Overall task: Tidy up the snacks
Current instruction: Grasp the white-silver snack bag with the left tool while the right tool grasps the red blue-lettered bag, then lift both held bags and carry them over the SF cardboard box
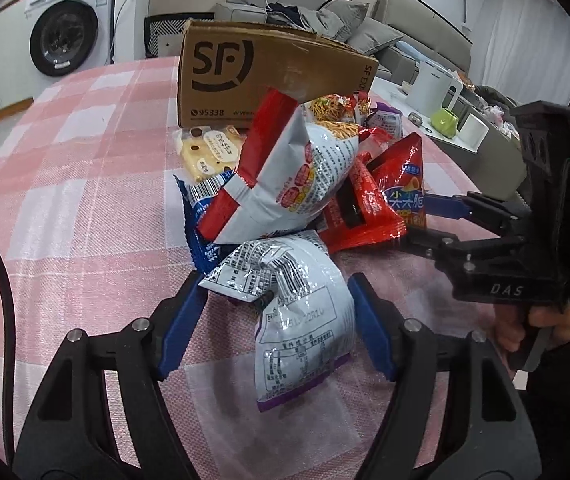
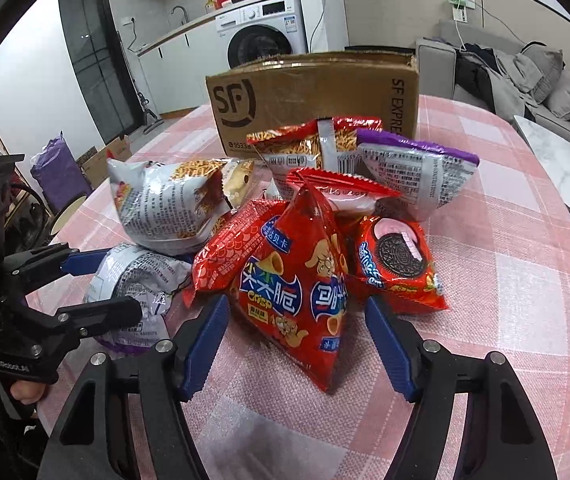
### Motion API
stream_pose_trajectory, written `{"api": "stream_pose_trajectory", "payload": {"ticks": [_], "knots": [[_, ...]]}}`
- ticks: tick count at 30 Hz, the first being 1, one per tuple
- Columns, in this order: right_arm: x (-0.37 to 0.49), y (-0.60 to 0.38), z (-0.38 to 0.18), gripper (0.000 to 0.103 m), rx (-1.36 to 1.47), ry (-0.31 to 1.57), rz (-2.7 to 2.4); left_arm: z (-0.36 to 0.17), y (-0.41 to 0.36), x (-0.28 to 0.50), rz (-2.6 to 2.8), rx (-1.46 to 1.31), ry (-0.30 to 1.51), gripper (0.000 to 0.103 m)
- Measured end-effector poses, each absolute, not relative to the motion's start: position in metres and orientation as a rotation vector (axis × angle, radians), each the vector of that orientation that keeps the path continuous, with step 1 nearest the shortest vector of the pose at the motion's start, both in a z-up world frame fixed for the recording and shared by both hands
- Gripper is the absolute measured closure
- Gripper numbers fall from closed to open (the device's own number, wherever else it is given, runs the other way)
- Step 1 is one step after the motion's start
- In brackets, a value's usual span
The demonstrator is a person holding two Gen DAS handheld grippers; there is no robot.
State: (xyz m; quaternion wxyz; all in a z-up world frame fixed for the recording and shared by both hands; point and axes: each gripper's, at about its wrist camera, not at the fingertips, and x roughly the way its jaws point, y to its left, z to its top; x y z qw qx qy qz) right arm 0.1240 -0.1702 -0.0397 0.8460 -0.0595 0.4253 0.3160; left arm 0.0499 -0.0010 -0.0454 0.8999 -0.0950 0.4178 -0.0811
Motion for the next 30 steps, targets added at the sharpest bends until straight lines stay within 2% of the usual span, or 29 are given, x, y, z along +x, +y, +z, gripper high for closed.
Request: {"api": "stream_pose_trajectory", "payload": {"ticks": [2,4,5,8,12,14,15,30], "knots": [[0.127,-0.167,-0.042,0.032,-0.126,0.914,0.676,-0.048,-0.002,0.051,-0.171,-0.202,0.872,0.035],[0.129,-0.163,-0.043,0.04,-0.133,0.919,0.685,-0.049,-0.003,0.053,-0.19,-0.209,0.876,0.043],[0.131,-0.159,-0.044,0.042,-0.136,0.92,0.691,-0.049,-0.003,0.052,-0.205,-0.218,0.877,0.051],[0.13,-0.156,-0.044,0.048,-0.131,0.918,0.7,-0.048,-0.003,0.051,-0.224,-0.226,0.871,0.058],[0.126,-0.161,-0.043,0.058,-0.134,0.899,0.694,-0.044,-0.006,0.046,-0.254,-0.21,0.85,0.062],[0.123,-0.165,-0.042,0.068,-0.131,0.896,0.693,-0.042,-0.008,0.045,-0.259,-0.196,0.839,0.062],[0.121,-0.169,-0.042,0.07,-0.129,0.897,0.694,-0.041,-0.009,0.044,-0.261,-0.194,0.836,0.062],[0.084,-0.21,-0.029,0.073,-0.09,0.842,0.692,-0.027,-0.011,0.02,-0.31,-0.19,0.771,0.062]]}}
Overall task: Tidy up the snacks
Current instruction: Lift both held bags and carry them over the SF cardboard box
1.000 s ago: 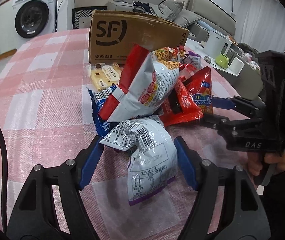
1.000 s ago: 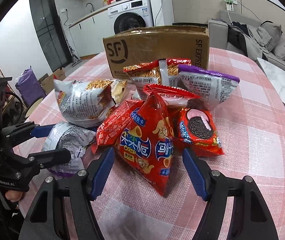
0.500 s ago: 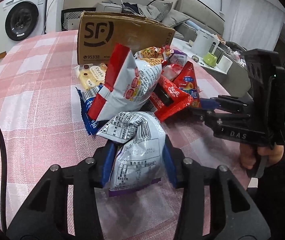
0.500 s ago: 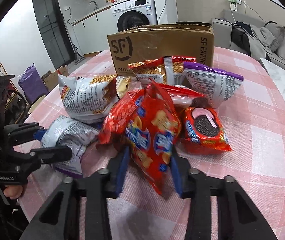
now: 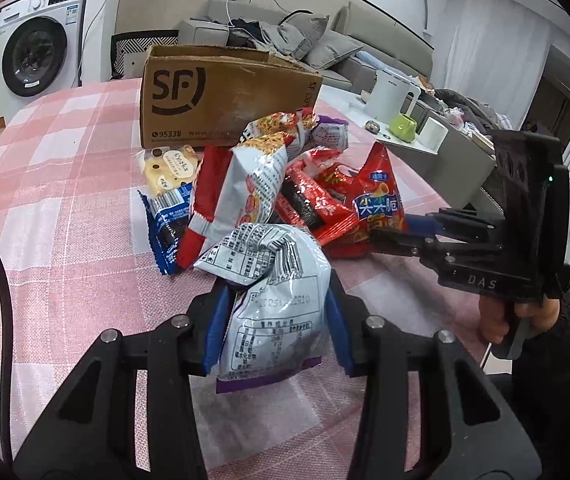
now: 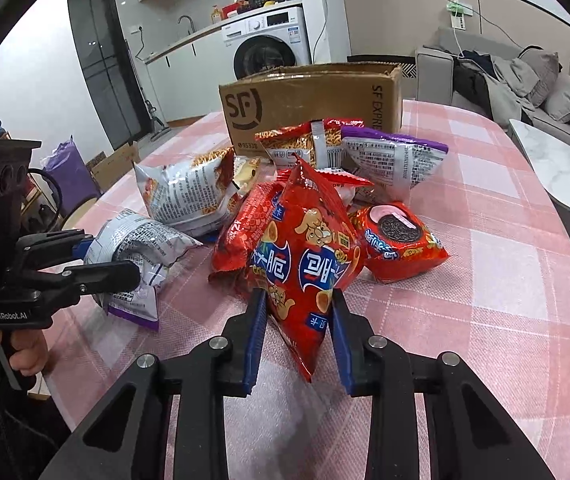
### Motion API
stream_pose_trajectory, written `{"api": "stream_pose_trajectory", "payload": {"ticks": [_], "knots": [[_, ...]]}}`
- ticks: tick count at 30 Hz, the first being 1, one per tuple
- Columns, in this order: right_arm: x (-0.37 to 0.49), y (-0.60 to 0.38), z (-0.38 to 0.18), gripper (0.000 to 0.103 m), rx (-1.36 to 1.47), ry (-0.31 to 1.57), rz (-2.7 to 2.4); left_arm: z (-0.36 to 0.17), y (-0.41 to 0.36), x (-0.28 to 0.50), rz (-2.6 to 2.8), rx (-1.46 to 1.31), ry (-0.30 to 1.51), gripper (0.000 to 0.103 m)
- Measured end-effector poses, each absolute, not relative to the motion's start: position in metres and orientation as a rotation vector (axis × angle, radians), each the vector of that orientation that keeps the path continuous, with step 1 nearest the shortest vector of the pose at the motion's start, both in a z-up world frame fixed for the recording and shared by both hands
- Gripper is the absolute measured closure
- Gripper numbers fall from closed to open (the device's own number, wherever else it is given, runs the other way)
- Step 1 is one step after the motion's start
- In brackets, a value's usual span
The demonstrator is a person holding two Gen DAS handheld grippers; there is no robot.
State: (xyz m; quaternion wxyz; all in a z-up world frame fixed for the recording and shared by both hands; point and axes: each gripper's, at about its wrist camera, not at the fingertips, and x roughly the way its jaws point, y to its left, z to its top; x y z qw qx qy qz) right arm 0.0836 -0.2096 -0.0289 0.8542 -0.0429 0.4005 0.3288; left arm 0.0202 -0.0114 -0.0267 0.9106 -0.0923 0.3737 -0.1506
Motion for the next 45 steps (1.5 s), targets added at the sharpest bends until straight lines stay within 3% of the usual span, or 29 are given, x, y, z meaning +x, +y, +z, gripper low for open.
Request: {"api": "stream_pose_trajectory", "payload": {"ticks": [20,45], "knots": [[0.059,-0.234,0.021,0.073,-0.009,0.68,0.72,0.025,0.0,-0.005,-0.286,-0.204,0.629,0.062],[0.099,-0.225,0.067,0.073,0.036,0.575,0.669,0.082,0.018,0.055,-0.173,-0.177,0.529,0.062]]}}
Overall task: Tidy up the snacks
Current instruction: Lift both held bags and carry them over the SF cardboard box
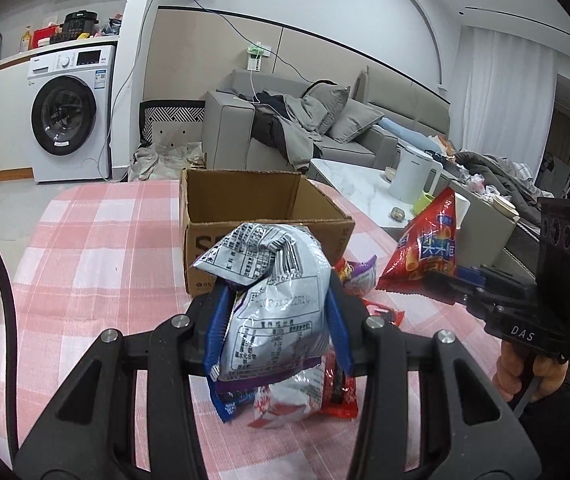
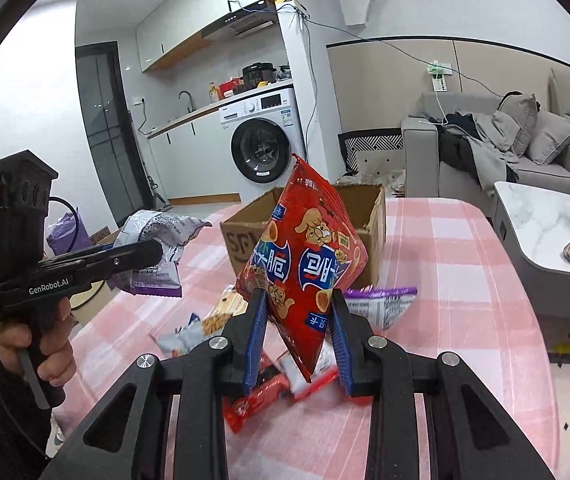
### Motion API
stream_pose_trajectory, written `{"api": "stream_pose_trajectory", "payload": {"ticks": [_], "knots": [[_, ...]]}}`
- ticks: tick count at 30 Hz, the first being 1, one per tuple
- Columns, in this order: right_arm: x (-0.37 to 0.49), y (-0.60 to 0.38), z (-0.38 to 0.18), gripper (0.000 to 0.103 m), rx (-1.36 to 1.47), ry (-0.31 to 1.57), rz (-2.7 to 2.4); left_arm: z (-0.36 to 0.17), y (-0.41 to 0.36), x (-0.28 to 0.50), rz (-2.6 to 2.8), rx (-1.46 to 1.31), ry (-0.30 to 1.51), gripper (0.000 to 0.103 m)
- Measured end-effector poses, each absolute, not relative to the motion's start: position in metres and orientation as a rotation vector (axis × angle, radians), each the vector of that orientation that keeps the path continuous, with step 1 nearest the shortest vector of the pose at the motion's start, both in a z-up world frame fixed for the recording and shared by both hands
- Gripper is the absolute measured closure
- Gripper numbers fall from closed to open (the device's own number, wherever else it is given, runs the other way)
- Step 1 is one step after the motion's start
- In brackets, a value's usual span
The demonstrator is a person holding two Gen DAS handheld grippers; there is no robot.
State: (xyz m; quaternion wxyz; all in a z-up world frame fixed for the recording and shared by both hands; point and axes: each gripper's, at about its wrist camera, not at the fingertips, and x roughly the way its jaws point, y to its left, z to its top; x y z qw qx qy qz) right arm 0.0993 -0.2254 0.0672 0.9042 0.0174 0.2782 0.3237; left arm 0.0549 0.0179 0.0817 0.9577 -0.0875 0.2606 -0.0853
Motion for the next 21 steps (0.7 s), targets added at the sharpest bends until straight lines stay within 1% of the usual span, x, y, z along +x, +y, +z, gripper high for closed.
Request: {"api": "stream_pose_trajectory", "payload": {"ticks": [14,21], "knots": [[0.142,-0.209,0.079,0.073,0.045,0.573,0.643,0.101,0.024,0.128,-0.113,-0.14,0.513,0.062],[0.165,-0.197,0.083,0.073,0.042,0.582,0.633,0.102,0.031,0.167,-0.09,-0.119,0.515,0.062]]}}
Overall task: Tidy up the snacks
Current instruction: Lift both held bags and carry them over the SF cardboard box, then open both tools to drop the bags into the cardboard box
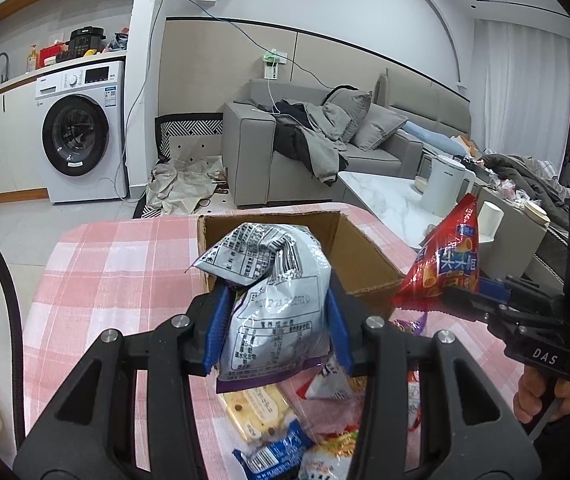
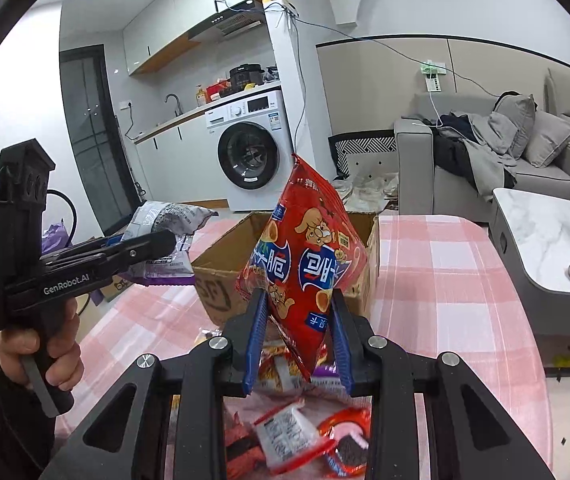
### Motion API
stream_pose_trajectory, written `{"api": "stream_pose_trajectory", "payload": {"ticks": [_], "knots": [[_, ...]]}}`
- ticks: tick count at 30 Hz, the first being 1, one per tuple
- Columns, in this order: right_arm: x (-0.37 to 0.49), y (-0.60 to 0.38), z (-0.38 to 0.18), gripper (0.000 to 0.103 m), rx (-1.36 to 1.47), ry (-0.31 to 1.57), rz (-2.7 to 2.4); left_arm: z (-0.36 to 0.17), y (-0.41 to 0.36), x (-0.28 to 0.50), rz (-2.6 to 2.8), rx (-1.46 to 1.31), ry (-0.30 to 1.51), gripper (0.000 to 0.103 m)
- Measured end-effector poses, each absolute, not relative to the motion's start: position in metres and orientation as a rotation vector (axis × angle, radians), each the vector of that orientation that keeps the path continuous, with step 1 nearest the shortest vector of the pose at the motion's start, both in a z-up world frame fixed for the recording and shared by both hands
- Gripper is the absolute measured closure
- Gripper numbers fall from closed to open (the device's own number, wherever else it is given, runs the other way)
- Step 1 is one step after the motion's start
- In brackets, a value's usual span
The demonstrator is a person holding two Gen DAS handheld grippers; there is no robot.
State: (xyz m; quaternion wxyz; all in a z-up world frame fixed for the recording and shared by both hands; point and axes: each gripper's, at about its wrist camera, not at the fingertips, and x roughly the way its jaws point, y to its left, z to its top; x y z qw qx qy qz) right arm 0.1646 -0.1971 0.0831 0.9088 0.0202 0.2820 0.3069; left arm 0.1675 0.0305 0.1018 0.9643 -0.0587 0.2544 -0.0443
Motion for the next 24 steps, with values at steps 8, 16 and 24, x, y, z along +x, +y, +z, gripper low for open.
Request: {"api": "stream_pose_trajectory", "payload": {"ticks": [8,16,24], "knots": [[0.186,-0.184,0.083,0.073,0.044,0.596,0.621,0.096,0.034,0.212,-0.073,-0.111,0.531,0.062],[0.212,-0.175,0.078,0.073,0.047,0.615,0.613,0.082,0.035,0.249,-0.066,-0.096,0.555,0.062],[0.23,-0.16,0.071,0.073,0.034,0.639,0.618,0.066,0.026,0.278,-0.058,-0.071,0.59,0.062]]}}
